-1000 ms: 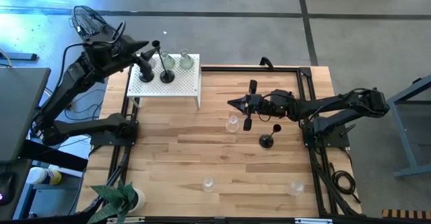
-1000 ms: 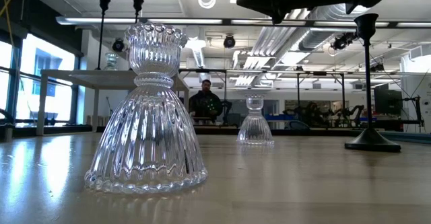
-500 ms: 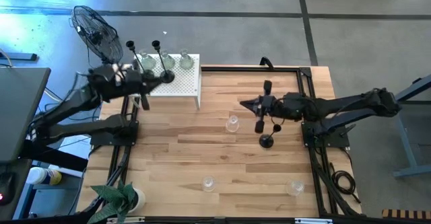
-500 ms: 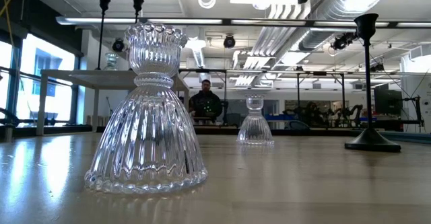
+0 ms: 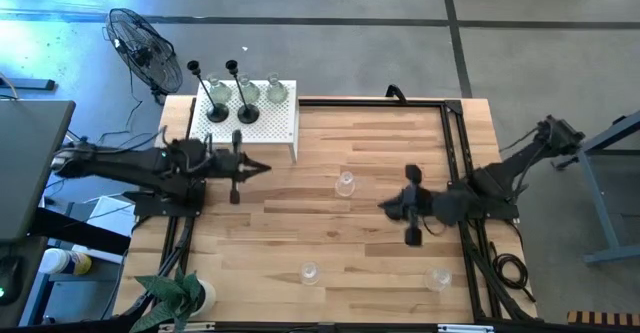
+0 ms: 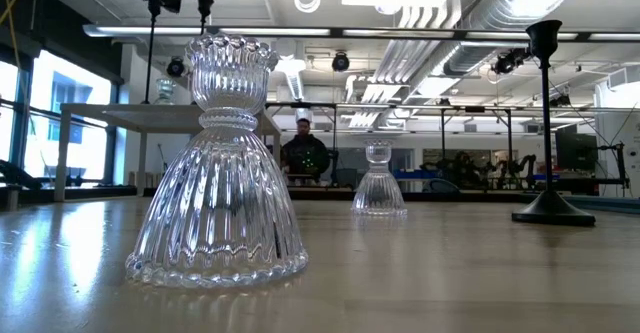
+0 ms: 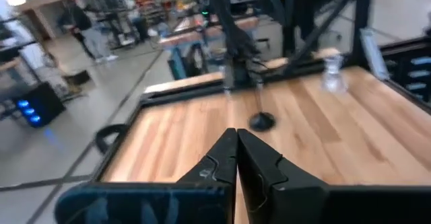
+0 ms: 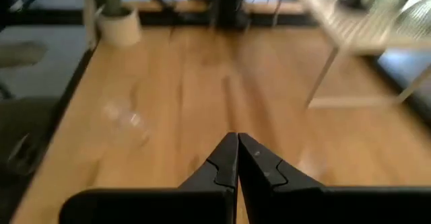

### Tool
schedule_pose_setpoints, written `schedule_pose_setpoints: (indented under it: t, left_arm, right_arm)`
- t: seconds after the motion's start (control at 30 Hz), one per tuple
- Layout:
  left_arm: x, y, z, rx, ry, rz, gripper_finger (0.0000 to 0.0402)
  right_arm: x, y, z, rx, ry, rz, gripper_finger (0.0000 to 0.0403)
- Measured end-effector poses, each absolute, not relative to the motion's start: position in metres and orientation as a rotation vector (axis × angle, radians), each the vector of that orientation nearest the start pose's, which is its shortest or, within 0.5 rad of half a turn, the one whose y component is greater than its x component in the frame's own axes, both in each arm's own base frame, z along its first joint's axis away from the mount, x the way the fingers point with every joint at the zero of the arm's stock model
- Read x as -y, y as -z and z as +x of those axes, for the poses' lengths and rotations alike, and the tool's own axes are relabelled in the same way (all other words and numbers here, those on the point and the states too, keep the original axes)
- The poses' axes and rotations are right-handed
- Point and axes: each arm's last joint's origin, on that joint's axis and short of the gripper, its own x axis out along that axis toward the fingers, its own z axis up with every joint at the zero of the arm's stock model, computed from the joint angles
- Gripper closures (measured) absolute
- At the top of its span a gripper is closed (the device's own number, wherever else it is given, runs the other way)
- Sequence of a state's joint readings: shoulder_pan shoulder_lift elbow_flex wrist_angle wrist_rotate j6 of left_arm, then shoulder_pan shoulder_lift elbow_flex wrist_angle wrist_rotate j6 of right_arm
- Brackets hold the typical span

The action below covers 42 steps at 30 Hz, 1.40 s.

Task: Pick & Place candle stick holders
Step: Put the black candle holder on the shelf aligned with the other black candle holders

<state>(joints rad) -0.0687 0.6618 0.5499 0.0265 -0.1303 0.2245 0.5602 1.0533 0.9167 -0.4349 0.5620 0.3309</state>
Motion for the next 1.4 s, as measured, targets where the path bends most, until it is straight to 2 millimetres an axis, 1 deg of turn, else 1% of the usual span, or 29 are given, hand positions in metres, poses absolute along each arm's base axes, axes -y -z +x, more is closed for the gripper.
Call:
schedule_pose_setpoints:
  t: [0.07,0.13,0.23,0.33,0.4,0.47,0.57,0.7,0.83,0.9,1.03,1.2,1.4]
  left_arm:
    - [0.015,-0.281,0.163,-0.092,-0.045,0.244,0.04]
    - [0.021,-0.278,0.165,-0.074,-0.039,0.245,0.04]
    - [0.025,-0.276,0.167,-0.062,-0.039,0.244,0.04]
    - [0.026,-0.272,0.17,-0.089,-0.036,0.25,0.04]
    - [0.026,-0.271,0.17,-0.091,-0.038,0.251,0.04]
    - [0.026,-0.271,0.171,-0.094,-0.042,0.252,0.04]
    - [0.026,-0.27,0.172,-0.1,-0.052,0.255,0.04]
    - [0.026,-0.27,0.172,-0.105,-0.052,0.254,0.04]
    - [0.026,-0.268,0.173,-0.125,-0.05,0.258,0.0399]
    - [0.026,-0.267,0.174,-0.132,-0.05,0.259,0.0399]
    - [0.026,-0.264,0.176,-0.15,-0.049,0.263,0.0399]
    - [0.027,-0.261,0.179,-0.168,-0.048,0.264,0.0399]
    - [0.027,-0.261,0.179,-0.171,-0.048,0.264,0.0399]
  right_arm:
    - [-0.115,-0.3,0.182,-0.528,0.065,0.075,0.0403]
    - [-0.125,-0.287,0.172,-0.598,0.07,0.128,0.0403]
    - [-0.136,-0.264,0.158,-0.692,0.148,0.217,0.0403]
    - [-0.144,-0.246,0.146,-0.734,0.229,0.322,0.0402]
    - [-0.15,-0.236,0.141,-0.755,0.267,0.381,0.0393]
    - [-0.154,-0.23,0.136,-0.766,0.304,0.408,0.0374]
    - [-0.153,-0.226,0.13,-0.742,0.374,0.392,0.0332]
    - [-0.144,-0.224,0.125,-0.726,0.466,0.335,0.0273]
    - [-0.137,-0.225,0.126,-0.661,0.518,0.258,0.0233]
    - [-0.133,-0.226,0.127,-0.623,0.538,0.207,0.0224]
    - [-0.126,-0.227,0.134,-0.577,0.571,0.113,0.0222]
    - [-0.116,-0.227,0.143,-0.621,0.621,0.096,0.0221]
    - [-0.111,-0.227,0.148,-0.614,0.65,0.084,0.0221]
